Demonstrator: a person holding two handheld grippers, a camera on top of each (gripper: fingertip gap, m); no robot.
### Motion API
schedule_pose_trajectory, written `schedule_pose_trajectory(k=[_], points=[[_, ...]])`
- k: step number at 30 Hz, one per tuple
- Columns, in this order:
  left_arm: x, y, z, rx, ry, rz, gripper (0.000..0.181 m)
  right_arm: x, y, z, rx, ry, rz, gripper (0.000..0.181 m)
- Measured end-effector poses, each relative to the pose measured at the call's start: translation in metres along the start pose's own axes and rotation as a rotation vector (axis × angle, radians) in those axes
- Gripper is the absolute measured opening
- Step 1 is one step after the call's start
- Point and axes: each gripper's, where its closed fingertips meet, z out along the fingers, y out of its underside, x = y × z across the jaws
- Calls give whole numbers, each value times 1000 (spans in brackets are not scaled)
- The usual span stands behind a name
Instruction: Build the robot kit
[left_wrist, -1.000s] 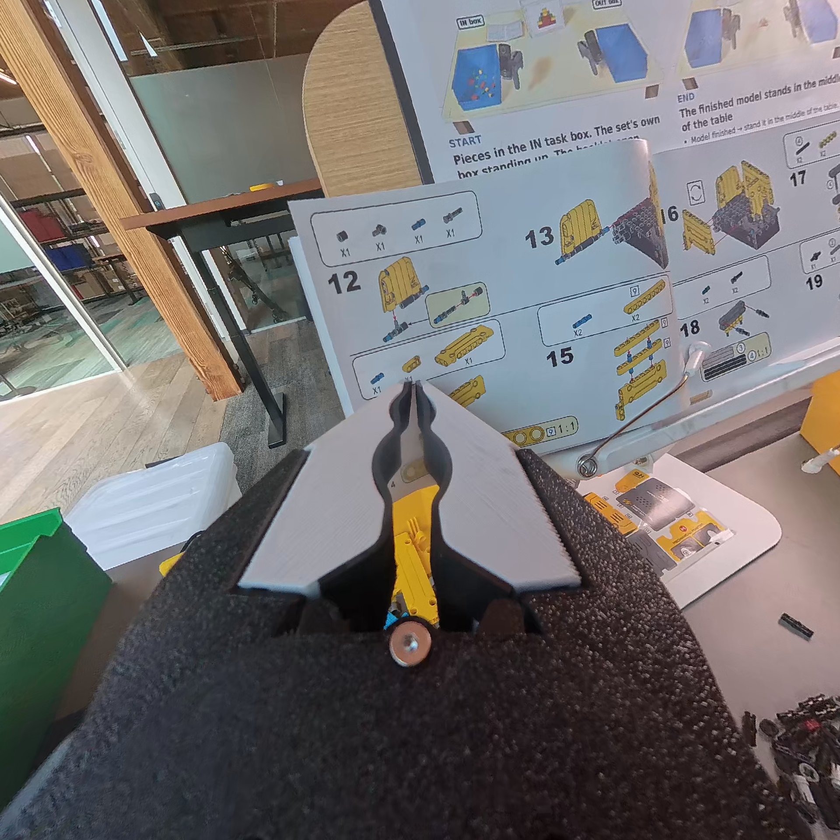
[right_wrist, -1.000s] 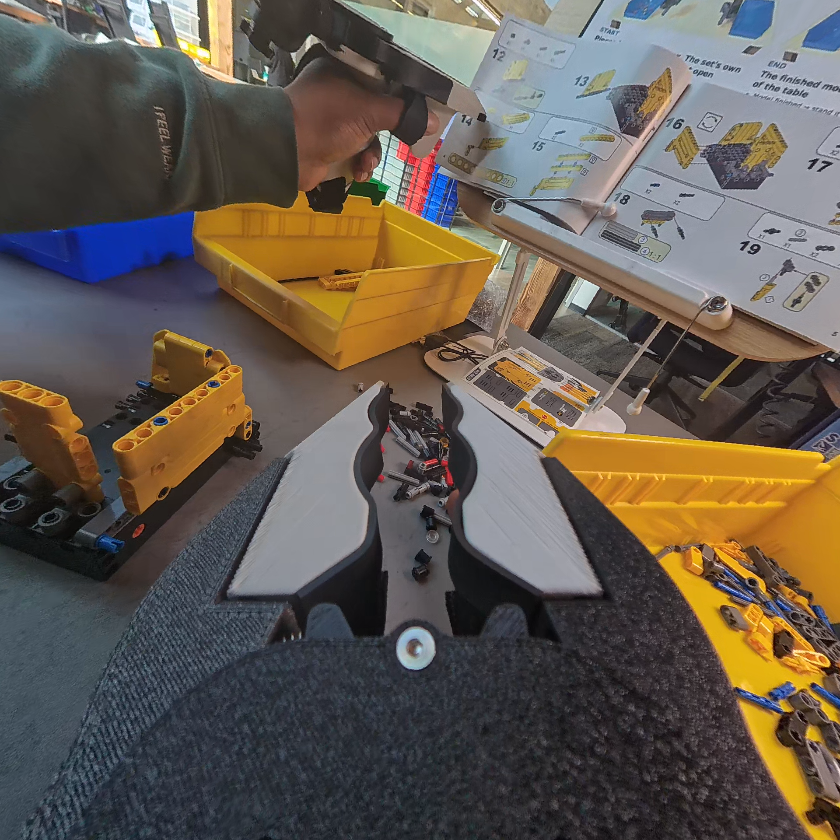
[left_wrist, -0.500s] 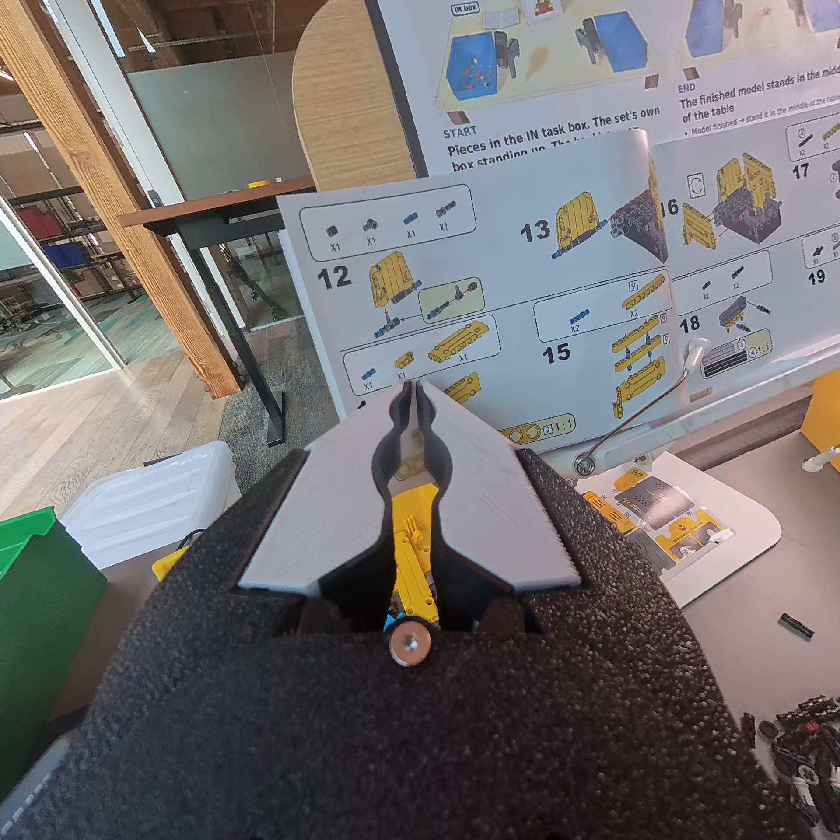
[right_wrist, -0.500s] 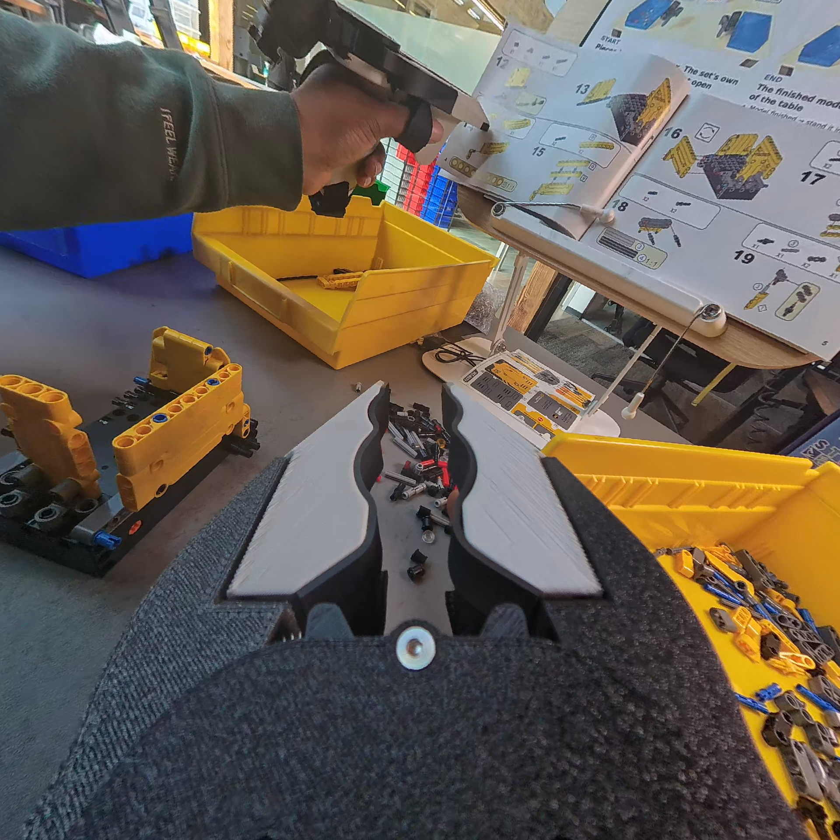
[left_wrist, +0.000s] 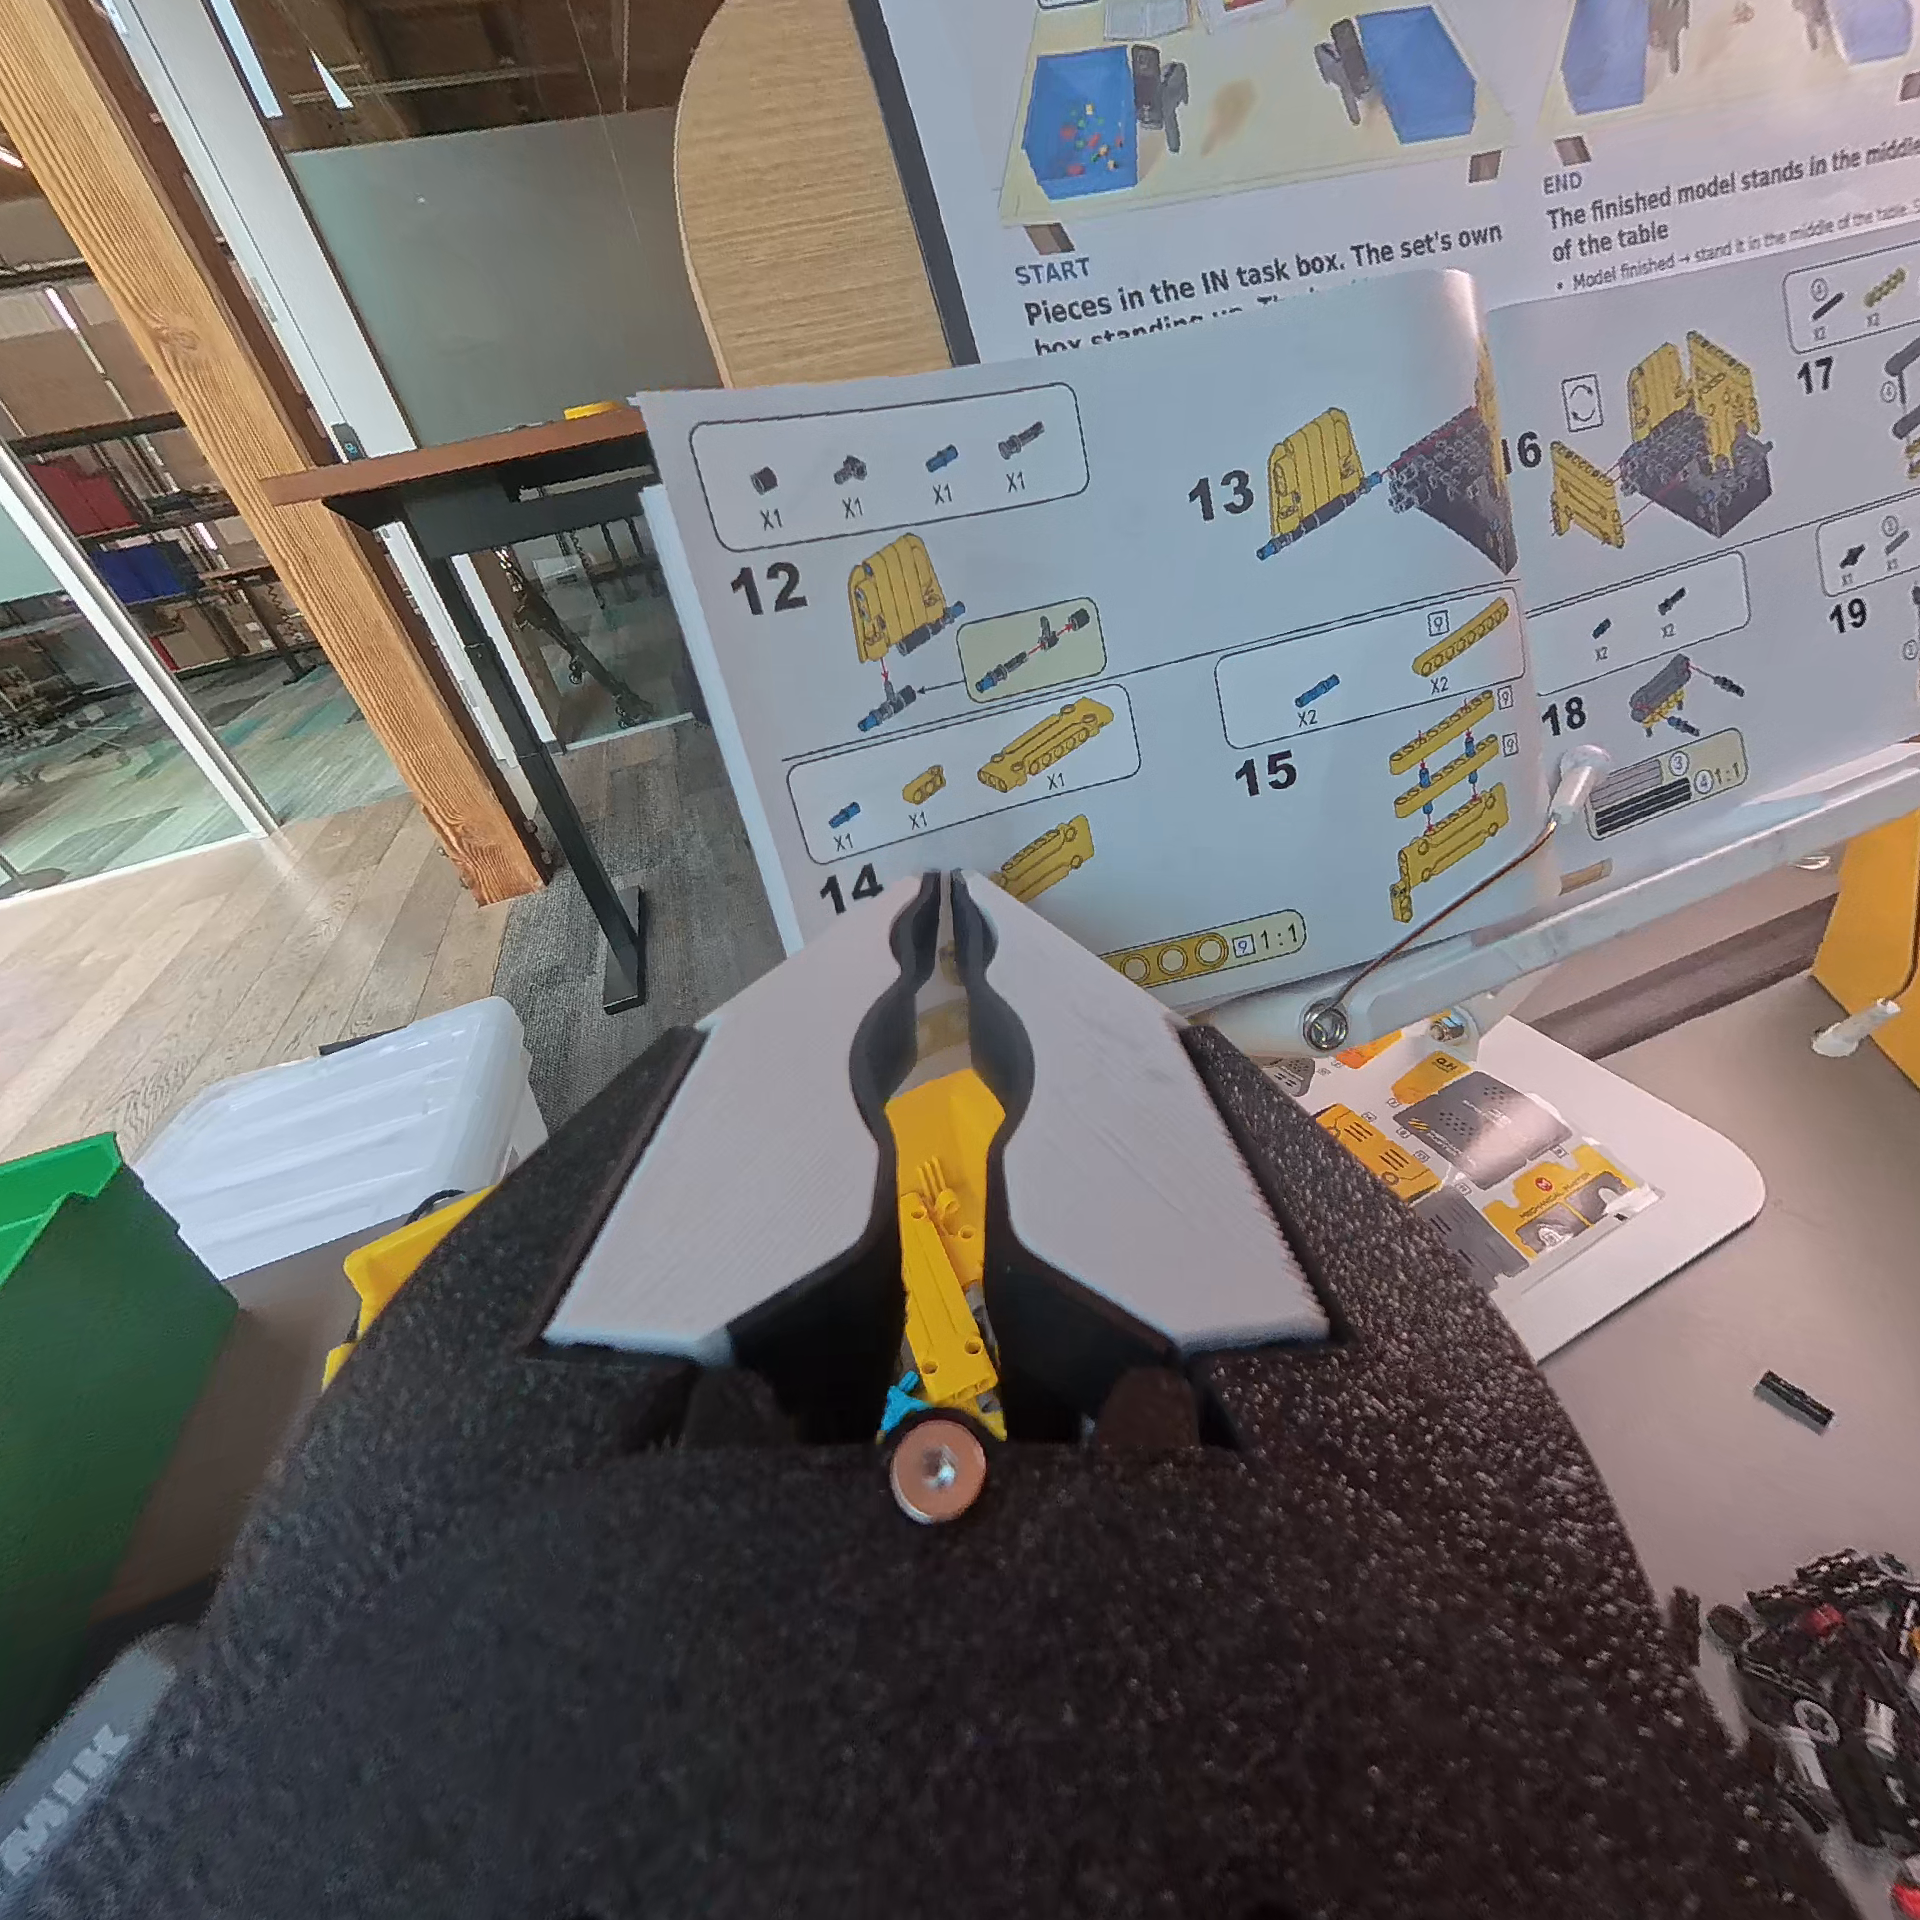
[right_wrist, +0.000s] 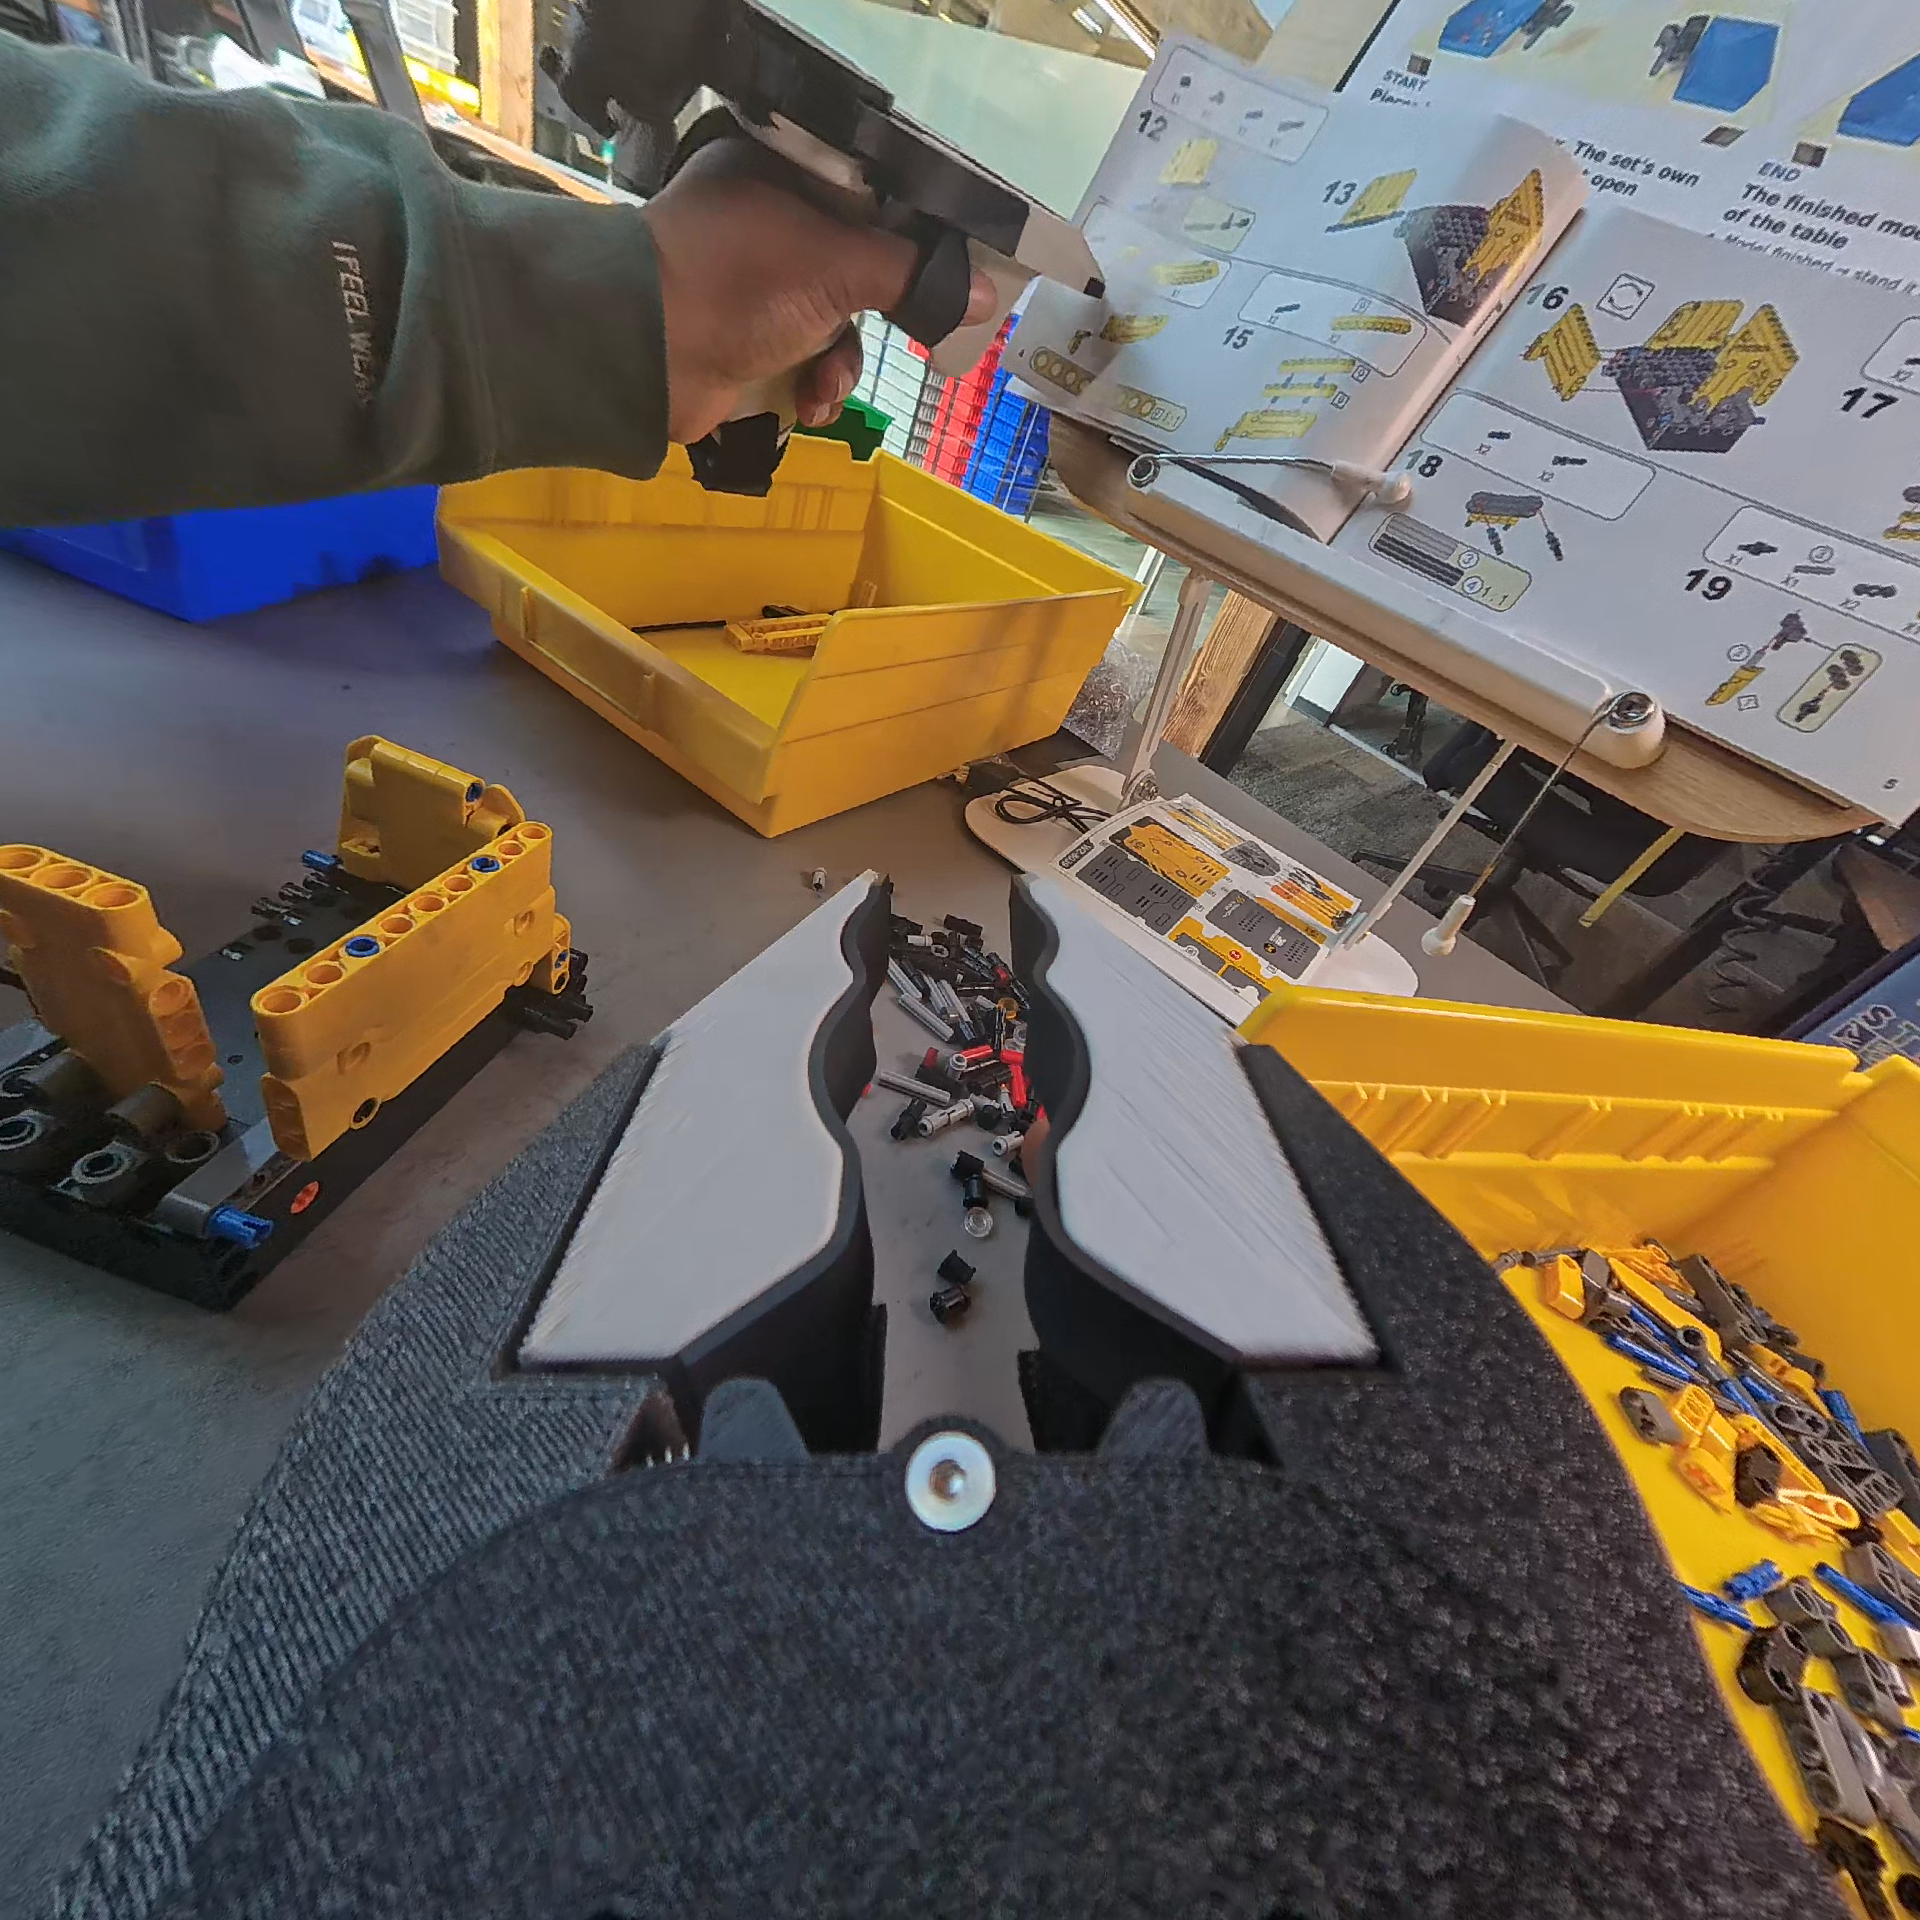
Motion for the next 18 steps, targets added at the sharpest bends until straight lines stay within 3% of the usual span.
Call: schedule_pose_trajectory(k=[4,10,15,18], points=[[20,-6,-27,39,92,-59,5,1,0,0,-1,3,5,22],[82,-8,-115,89,360,-75,25,7,-1,-1,13,11,55,22],[101,23,-182,54,373,-8,30,28,-20,-16,43,72,138,25],[95,48,-212,9,319,27,31,65,-61,-55,110,209,143,25]])
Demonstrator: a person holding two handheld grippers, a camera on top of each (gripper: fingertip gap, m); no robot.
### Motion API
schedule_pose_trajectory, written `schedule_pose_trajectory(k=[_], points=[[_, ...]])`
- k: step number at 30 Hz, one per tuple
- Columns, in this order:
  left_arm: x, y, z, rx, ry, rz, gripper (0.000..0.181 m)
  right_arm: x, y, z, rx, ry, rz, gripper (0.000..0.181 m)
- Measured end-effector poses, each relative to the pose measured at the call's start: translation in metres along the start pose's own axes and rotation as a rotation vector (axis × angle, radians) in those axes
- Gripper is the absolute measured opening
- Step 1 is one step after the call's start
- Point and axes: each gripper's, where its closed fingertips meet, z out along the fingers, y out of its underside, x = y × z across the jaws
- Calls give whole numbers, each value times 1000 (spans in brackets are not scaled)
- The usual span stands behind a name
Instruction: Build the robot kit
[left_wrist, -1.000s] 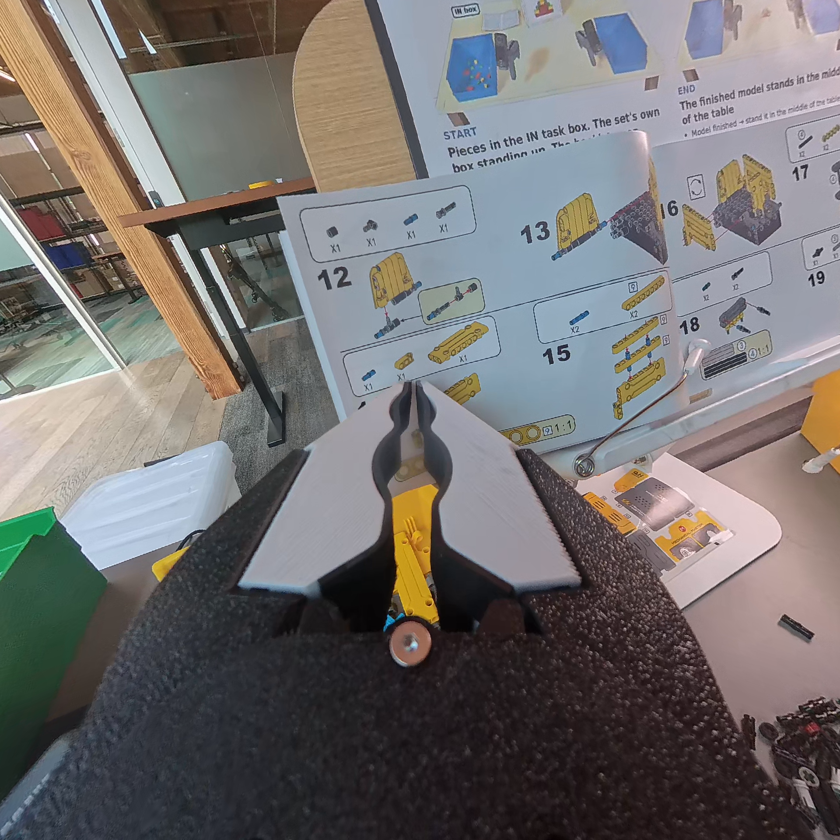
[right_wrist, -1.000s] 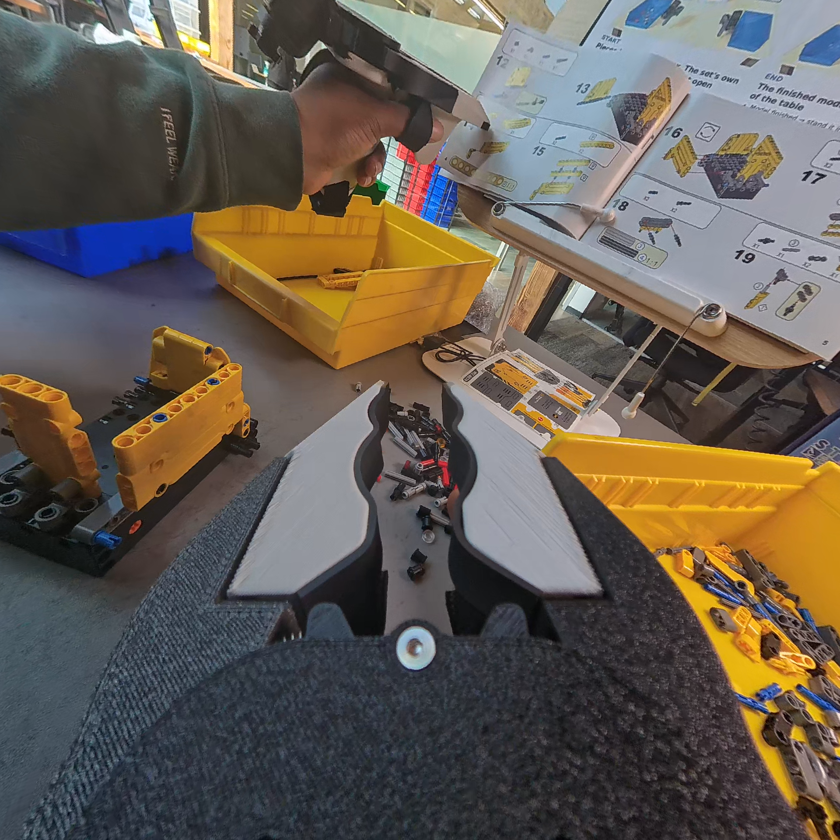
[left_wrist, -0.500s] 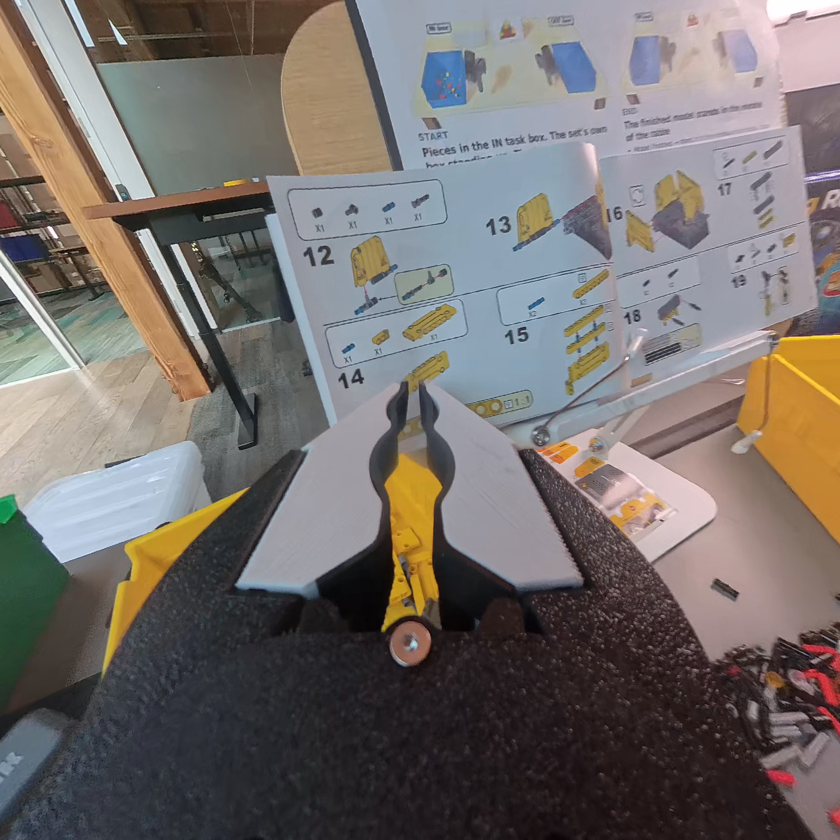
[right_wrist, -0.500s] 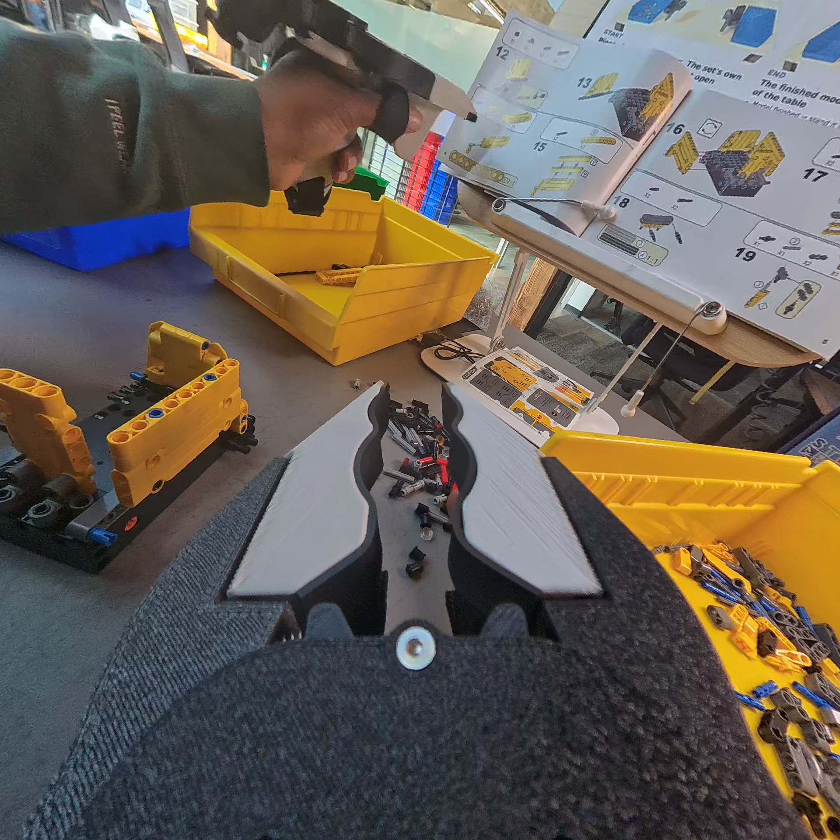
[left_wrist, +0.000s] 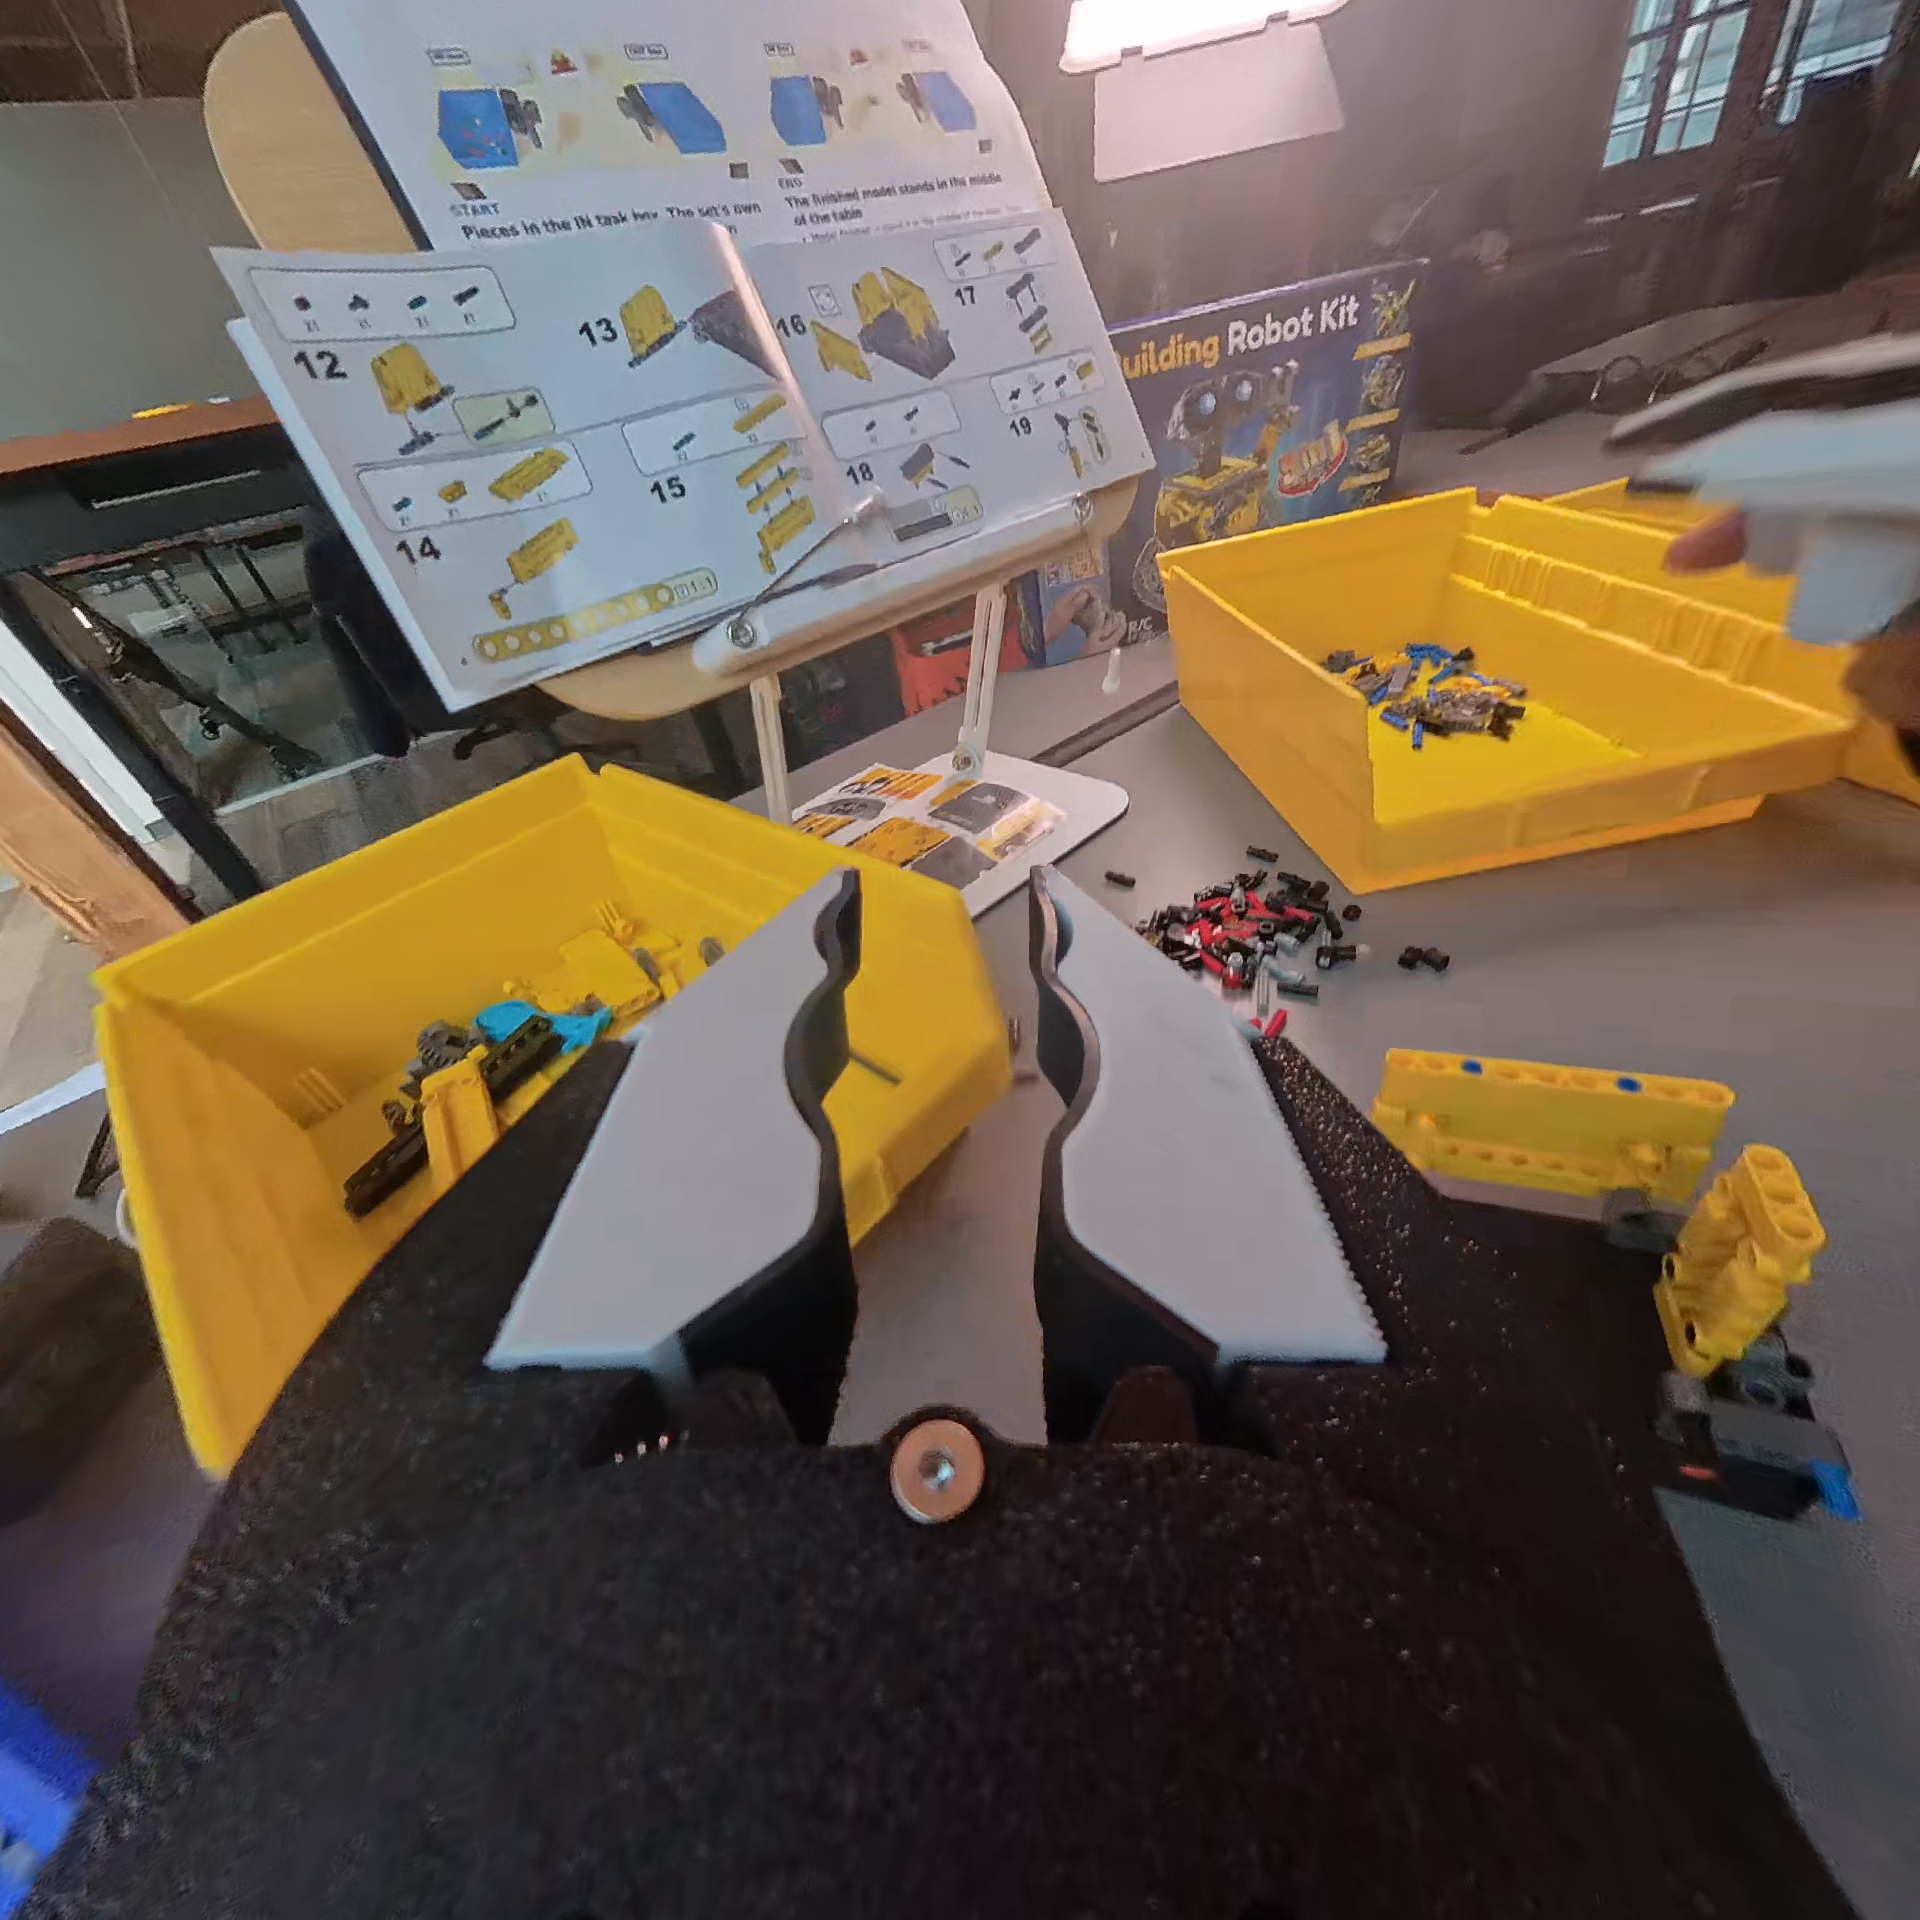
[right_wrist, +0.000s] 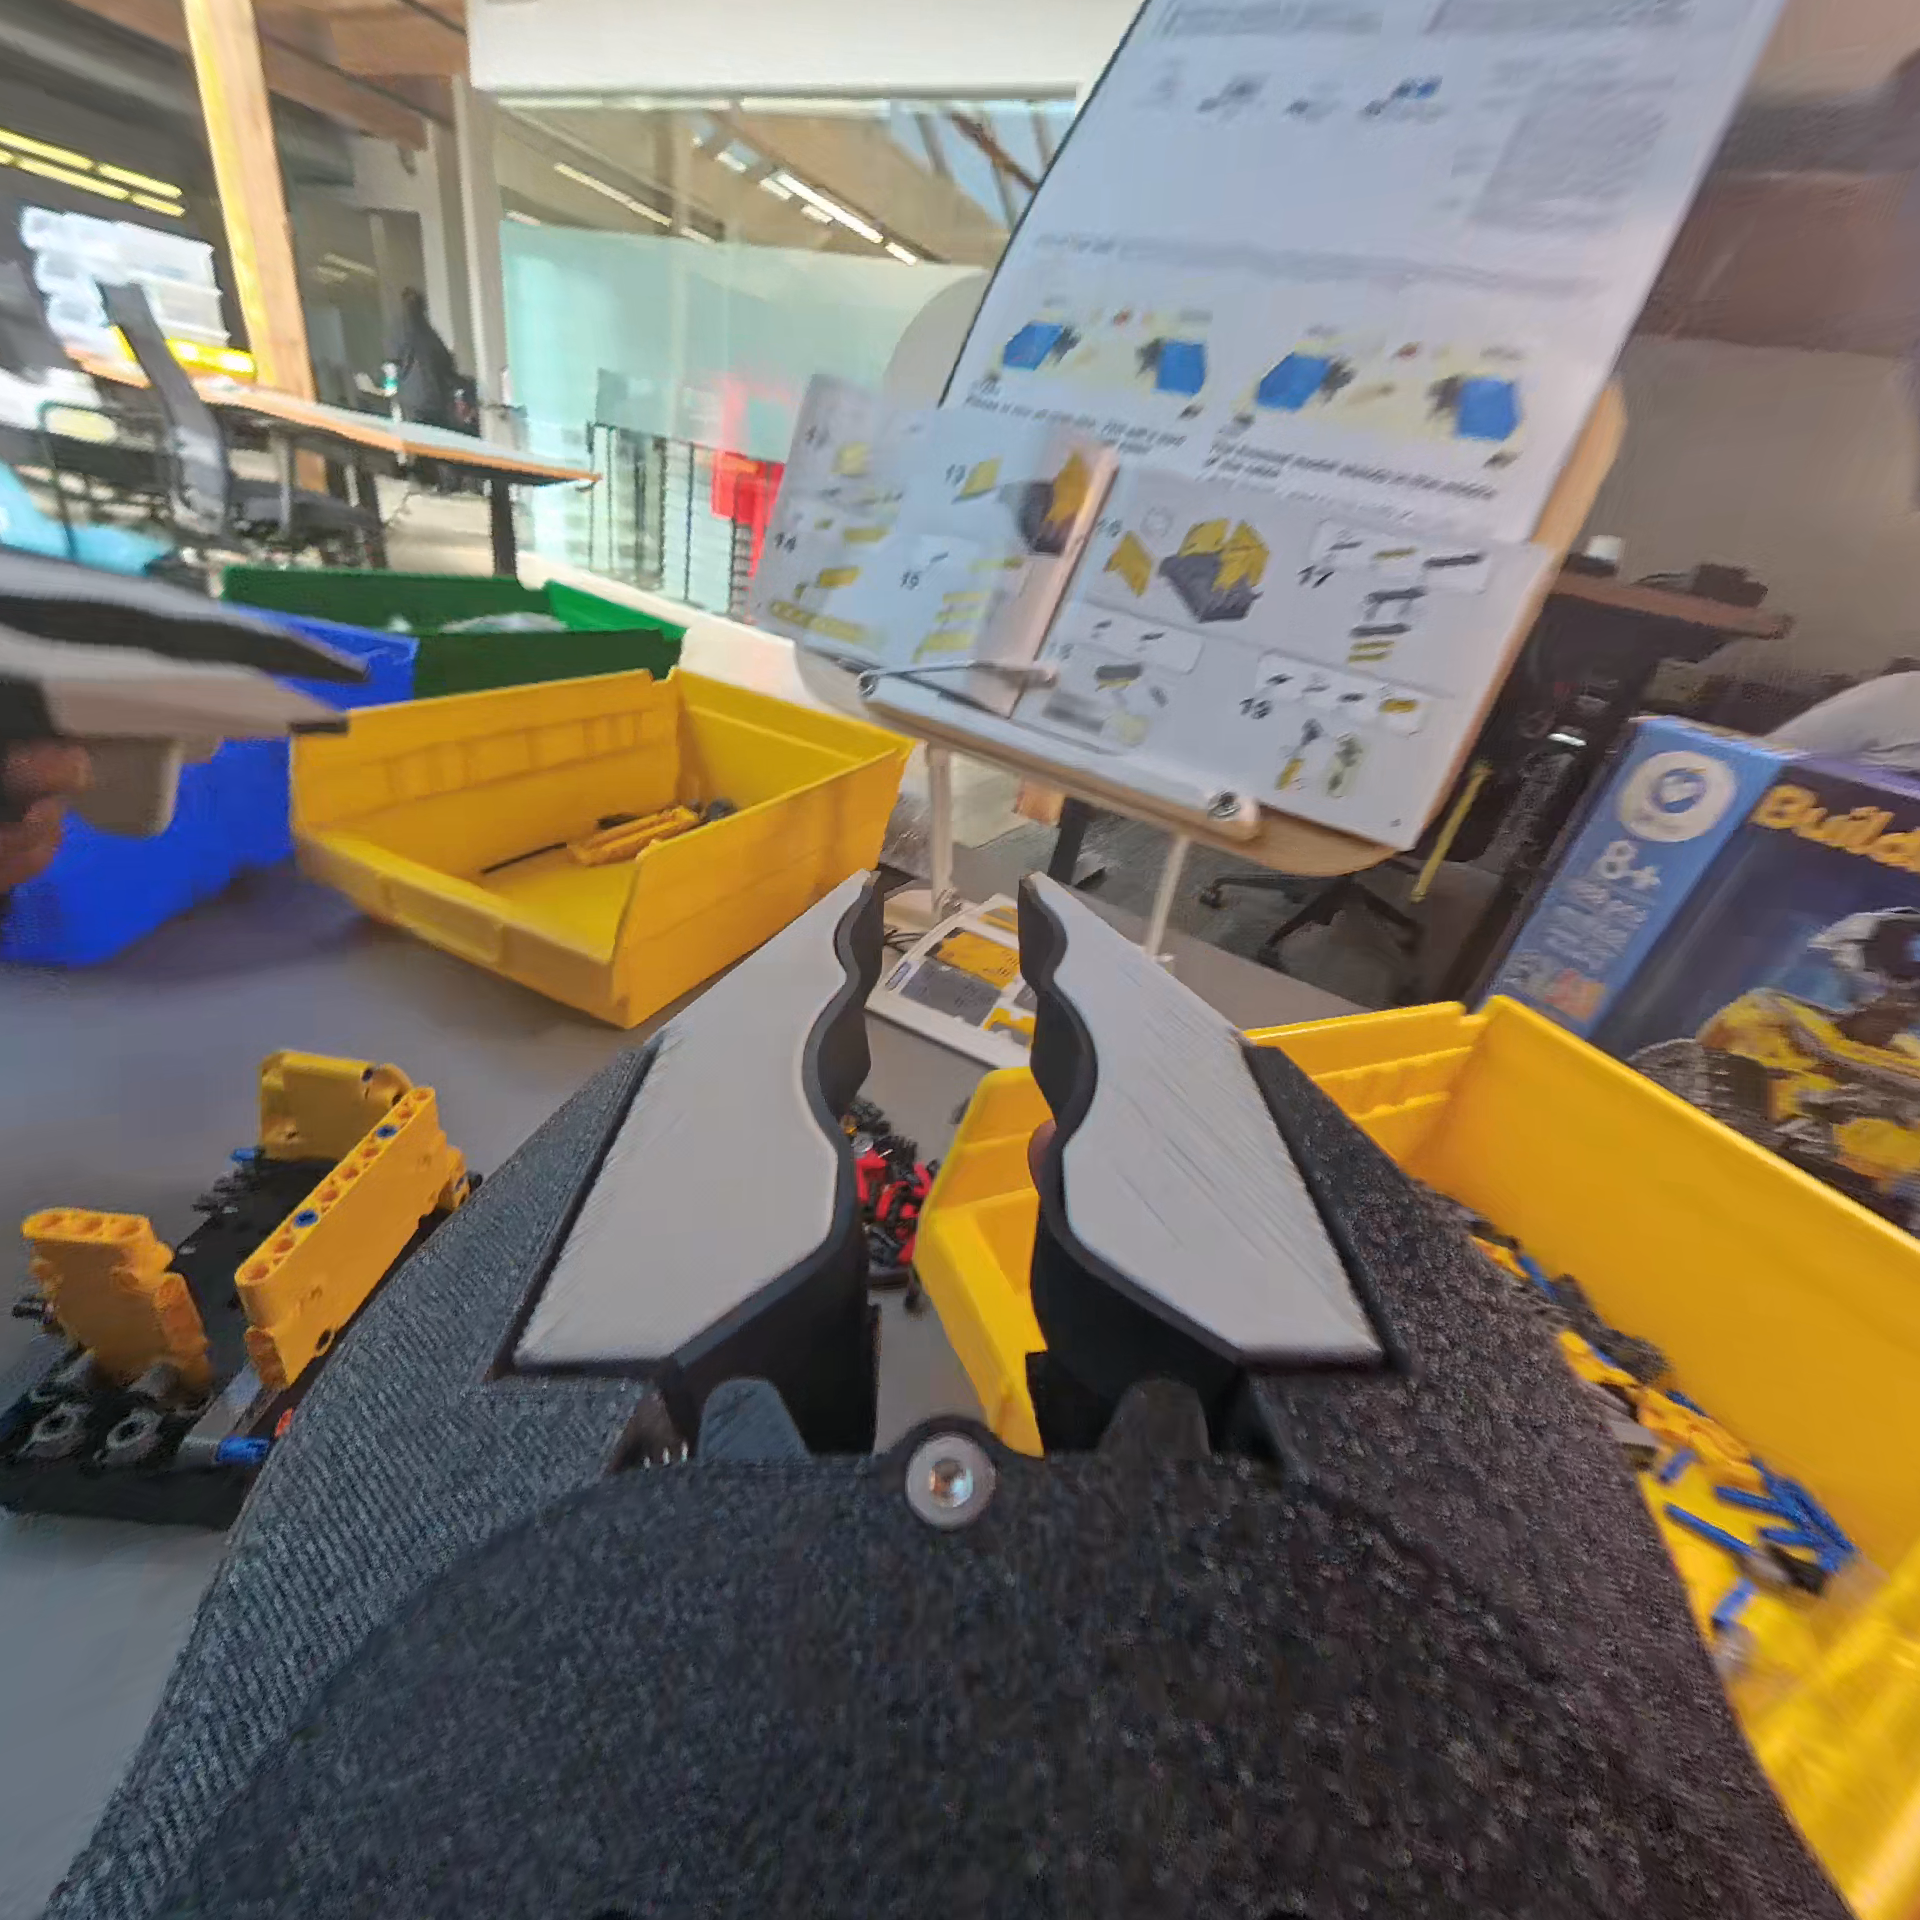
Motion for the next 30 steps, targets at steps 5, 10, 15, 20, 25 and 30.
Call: schedule_pose_trajectory(k=[5,10,15,20,25,30], points=[[-10,28,-35,-62,-80,-24,31,99,-42,-85,-111,151,20,25],[-24,35,-45,-60,-114,-88,31,191,65,-155,-673,134,5,18],[-20,37,-41,-69,-96,-75,31,201,167,-189,-1086,40,44,15],[-17,44,-44,-87,-94,-31,31,195,195,-197,-1194,-20,80,16],[-19,51,-43,-102,-77,-59,31,196,210,-204,-1251,-26,70,16],[-4,54,-40,-113,6,-41,34,197,210,-202,-1232,-43,85,16]])
